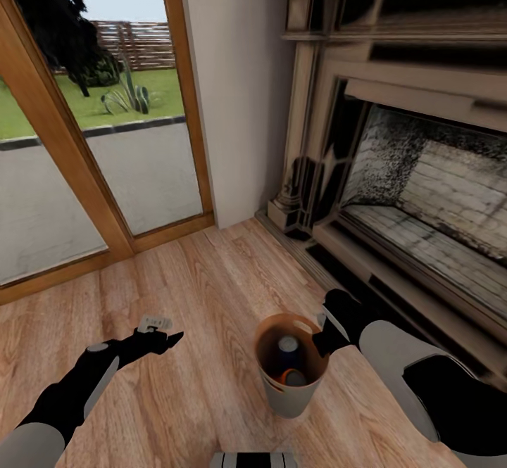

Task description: Put the three can of soda from the living room inside the tash can in the kitchen.

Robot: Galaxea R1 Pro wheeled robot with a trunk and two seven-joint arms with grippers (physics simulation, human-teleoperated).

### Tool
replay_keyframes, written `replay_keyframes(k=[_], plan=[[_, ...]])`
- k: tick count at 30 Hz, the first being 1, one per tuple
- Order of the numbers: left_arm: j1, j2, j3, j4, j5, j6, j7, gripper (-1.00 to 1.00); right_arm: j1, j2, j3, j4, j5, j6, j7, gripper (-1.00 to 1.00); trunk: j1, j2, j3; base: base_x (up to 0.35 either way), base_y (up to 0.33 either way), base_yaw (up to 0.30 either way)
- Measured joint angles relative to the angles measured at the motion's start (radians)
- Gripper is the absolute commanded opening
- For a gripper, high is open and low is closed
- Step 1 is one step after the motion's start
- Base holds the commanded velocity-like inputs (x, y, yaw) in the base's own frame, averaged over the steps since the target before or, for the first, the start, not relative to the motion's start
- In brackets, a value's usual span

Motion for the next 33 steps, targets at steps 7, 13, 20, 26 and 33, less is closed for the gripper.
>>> replay_keyframes(k=[7, 13, 20, 26, 33], plan=[[0.000, 0.000, 0.000, 0.013, 0.000, -0.021, -0.001, 1.00, 0.000, -0.010, -0.001, -0.003, -0.007, 0.001, 0.001, -1.00, 0.001, -0.001, -0.012, 0.000, 0.000, 0.000], [0.000, -0.001, 0.000, 0.014, 0.000, -0.023, -0.002, 1.00, -0.002, -0.011, 0.004, -0.003, -0.008, 0.001, 0.000, -1.00, 0.002, -0.002, -0.023, 0.000, 0.000, 0.000], [0.000, -0.001, 0.000, 0.014, 0.000, -0.023, -0.001, 1.00, -0.002, -0.011, 0.005, -0.003, -0.009, 0.001, 0.000, -1.00, 0.002, -0.002, -0.023, 0.000, 0.000, 0.000], [0.001, 0.000, 0.001, 0.013, 0.001, -0.023, -0.002, 1.00, -0.022, -0.011, 0.028, 0.004, -0.031, 0.009, 0.001, -1.00, 0.003, -0.003, -0.034, 0.000, 0.000, 0.000], [0.001, 0.000, 0.001, 0.013, 0.000, -0.024, -0.001, 1.00, -0.022, -0.011, 0.028, 0.005, -0.031, 0.009, 0.001, -1.00, 0.003, -0.003, -0.034, 0.000, 0.000, 0.000]])
